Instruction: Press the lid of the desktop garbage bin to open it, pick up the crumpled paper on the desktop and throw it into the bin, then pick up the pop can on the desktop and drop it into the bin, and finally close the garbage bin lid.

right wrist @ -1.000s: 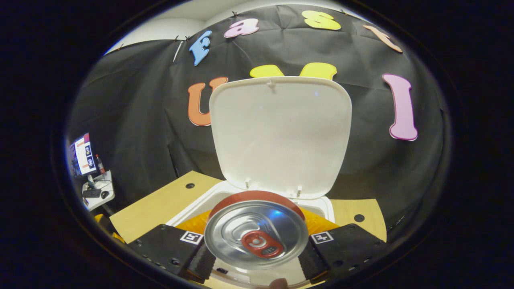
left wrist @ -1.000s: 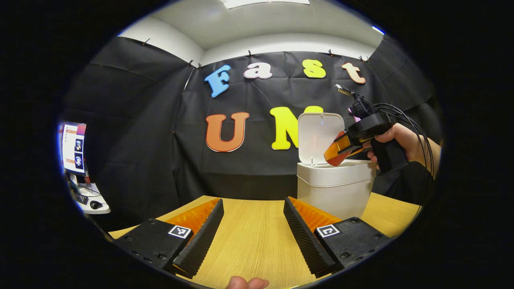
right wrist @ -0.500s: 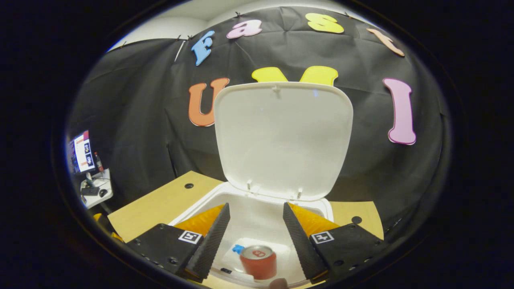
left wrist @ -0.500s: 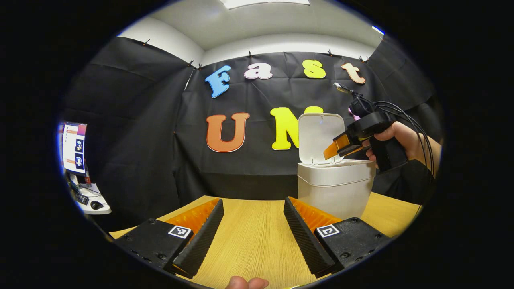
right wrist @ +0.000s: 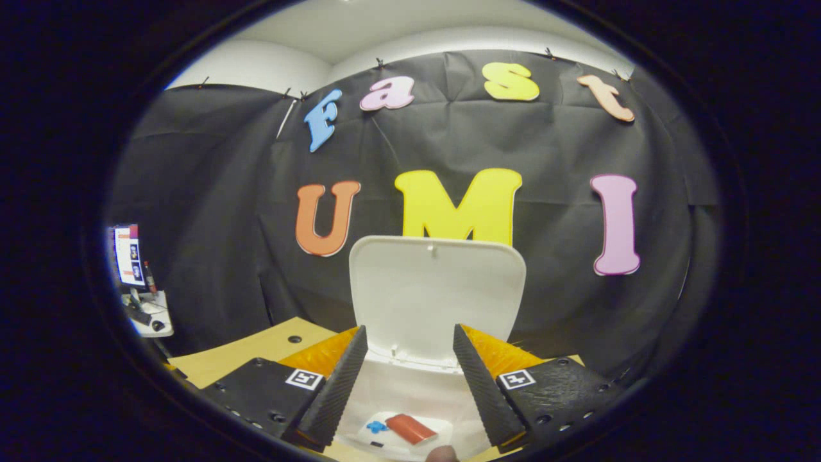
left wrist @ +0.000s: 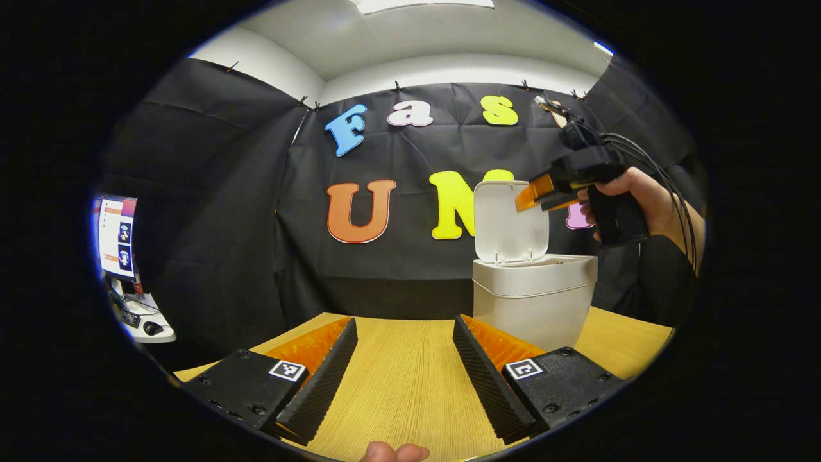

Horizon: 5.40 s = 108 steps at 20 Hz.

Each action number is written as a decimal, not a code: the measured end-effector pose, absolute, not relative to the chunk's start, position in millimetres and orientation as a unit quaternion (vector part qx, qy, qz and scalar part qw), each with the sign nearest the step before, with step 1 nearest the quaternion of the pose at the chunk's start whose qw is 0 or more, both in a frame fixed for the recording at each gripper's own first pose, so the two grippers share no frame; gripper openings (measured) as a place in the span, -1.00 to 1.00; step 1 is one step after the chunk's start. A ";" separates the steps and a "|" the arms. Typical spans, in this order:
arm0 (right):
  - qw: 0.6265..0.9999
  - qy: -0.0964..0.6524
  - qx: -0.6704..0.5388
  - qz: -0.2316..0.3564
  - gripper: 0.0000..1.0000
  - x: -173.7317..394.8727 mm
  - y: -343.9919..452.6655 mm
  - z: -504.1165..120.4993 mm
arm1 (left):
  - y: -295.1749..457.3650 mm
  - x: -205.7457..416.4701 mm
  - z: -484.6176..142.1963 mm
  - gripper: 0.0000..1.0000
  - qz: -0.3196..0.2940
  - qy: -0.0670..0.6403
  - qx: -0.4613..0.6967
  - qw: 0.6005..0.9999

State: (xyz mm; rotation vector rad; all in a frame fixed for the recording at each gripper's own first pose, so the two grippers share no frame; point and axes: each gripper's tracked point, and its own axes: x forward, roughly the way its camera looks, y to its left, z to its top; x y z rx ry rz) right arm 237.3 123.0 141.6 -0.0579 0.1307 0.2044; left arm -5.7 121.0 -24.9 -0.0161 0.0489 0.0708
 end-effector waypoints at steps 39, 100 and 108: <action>0.997 0.037 -0.001 0.065 0.72 297.9 128.6 196.5 | 116.0 -3.4 -3.6 0.94 0.028 0.011 -0.033 0.999; 0.997 0.032 0.002 0.072 0.91 182.0 109.4 40.7 | 44.7 -10.4 -13.8 0.94 -0.005 0.014 -0.031 0.999; 0.998 -0.004 0.004 0.068 0.96 161.5 89.6 76.1 | 45.5 -3.5 0.6 0.93 0.000 -0.003 -0.025 1.000</action>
